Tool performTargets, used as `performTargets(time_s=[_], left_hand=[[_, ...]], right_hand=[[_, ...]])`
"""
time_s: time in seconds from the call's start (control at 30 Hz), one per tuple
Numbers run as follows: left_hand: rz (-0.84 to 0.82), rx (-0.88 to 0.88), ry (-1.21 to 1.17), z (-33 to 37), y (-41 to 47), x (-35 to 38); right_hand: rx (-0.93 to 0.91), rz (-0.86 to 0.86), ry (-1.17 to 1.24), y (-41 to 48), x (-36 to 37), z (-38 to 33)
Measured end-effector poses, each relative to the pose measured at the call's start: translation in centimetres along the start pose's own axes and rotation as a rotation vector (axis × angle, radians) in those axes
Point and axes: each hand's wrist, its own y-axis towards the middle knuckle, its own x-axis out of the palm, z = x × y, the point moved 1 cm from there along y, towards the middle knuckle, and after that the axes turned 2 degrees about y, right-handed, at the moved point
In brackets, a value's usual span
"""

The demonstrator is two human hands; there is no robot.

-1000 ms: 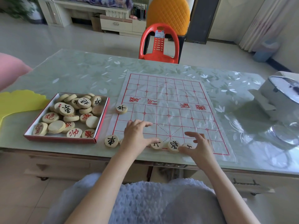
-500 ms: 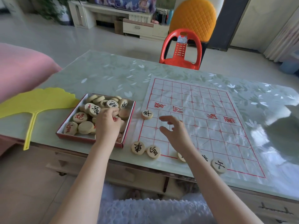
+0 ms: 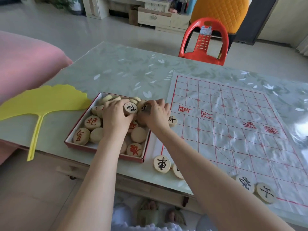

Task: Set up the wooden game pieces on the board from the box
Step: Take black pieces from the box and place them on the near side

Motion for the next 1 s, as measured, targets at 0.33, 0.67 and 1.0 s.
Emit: performTargets(time_s=[0.33,0.67,1.0], left_hand=[[0.022,-0.078,-0.194,0.4,-0.3,-1.9],[-0.272,-0.009,-0.271,5.4,-5.3,-4.3],[-0.413,0.125,-0.191,9.9,-8.0,0.5]], right_hand=[[-0.021,0.177,0.35,-1.3,0.0,0.0],[0.05,0.073,0.687,-6.4,-8.8,6.6],[0.15,0.113,0.488,-7.3,-11.1,13.0]])
